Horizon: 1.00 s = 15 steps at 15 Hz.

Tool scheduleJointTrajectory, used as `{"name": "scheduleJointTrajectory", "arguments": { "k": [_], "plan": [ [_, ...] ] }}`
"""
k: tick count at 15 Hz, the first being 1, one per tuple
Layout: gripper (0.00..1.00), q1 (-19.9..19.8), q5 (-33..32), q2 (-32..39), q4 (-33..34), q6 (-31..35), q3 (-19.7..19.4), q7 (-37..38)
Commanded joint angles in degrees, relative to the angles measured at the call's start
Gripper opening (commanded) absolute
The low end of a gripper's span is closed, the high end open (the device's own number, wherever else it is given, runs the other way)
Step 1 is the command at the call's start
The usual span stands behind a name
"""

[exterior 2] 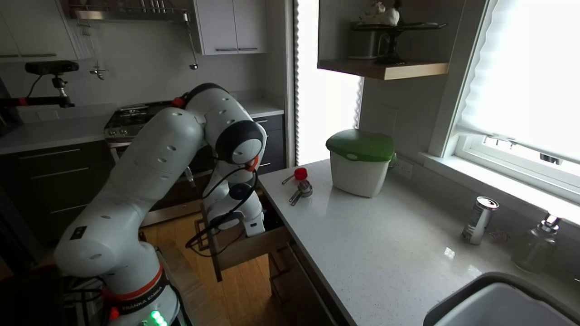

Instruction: Take the metal measuring cup out of the drawer

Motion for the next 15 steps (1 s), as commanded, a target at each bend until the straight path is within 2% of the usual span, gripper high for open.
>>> {"name": "scheduleJointTrajectory", "arguments": {
  "k": [1, 2, 3, 4, 5, 9, 11, 13, 15],
  "plan": [
    [0.40, 2.80, -2.90, -4.01, -2.53, -1.32, -2.84, 4.07],
    [0.35, 3.93, -2.24, -5.76, -3.29, -2.88, -3.77, 4.33],
    [0.35, 5.01, -1.79, -7.10, -3.85, -3.80, -4.63, 4.34],
    [0.27, 6.57, -0.93, -8.84, -4.52, -4.99, -5.76, 4.42],
    [0.30, 8.05, -0.51, -10.46, -5.08, -6.75, -6.94, 4.41],
    [0.28, 13.08, -0.30, -15.58, -6.10, -14.50, -10.42, 5.06],
    [0.28, 17.25, 1.11, -17.12, -4.51, -19.42, -13.66, 4.37],
    [0.30, 19.82, 2.59, -21.21, -7.01, -22.15, -15.53, 4.40],
    [0.32, 26.63, 5.11, -21.63, -3.86, -25.71, -21.92, 3.26]
  ]
}}
